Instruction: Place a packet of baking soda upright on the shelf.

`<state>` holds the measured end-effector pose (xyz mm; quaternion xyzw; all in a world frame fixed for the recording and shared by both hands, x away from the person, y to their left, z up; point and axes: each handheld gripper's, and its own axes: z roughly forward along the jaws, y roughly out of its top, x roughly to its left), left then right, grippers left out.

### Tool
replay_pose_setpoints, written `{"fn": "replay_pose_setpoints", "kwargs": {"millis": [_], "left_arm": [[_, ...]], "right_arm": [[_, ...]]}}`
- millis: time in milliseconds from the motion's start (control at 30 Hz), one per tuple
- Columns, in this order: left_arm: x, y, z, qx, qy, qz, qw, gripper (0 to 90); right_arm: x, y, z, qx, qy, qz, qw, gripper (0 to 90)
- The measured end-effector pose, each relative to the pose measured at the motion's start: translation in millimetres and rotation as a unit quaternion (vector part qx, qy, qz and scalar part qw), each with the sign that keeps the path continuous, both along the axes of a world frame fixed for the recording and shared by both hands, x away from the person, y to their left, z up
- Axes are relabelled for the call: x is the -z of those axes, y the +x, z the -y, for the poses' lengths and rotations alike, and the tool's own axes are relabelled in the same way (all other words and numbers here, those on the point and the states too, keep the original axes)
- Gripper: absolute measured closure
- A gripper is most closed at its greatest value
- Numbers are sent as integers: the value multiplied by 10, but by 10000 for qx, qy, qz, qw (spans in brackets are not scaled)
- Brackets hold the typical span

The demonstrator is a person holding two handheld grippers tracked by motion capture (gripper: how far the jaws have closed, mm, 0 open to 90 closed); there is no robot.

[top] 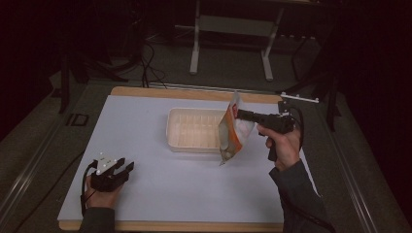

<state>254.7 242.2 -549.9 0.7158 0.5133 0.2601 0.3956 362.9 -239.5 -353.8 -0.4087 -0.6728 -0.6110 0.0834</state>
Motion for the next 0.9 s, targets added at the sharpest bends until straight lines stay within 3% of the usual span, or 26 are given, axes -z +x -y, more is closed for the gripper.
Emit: {"fn": "replay_pose_setpoints", "kwargs": {"millis": [533,900], "left_arm": [[0,-1,-1,5,-3,2,10000,578],[-1,-2,-1,11,4,10,10000,577]], "right_arm": [[-64,155,56,242,-44,146,9996,900],[-85,271,33,432,-257,175,9986,900]]}}
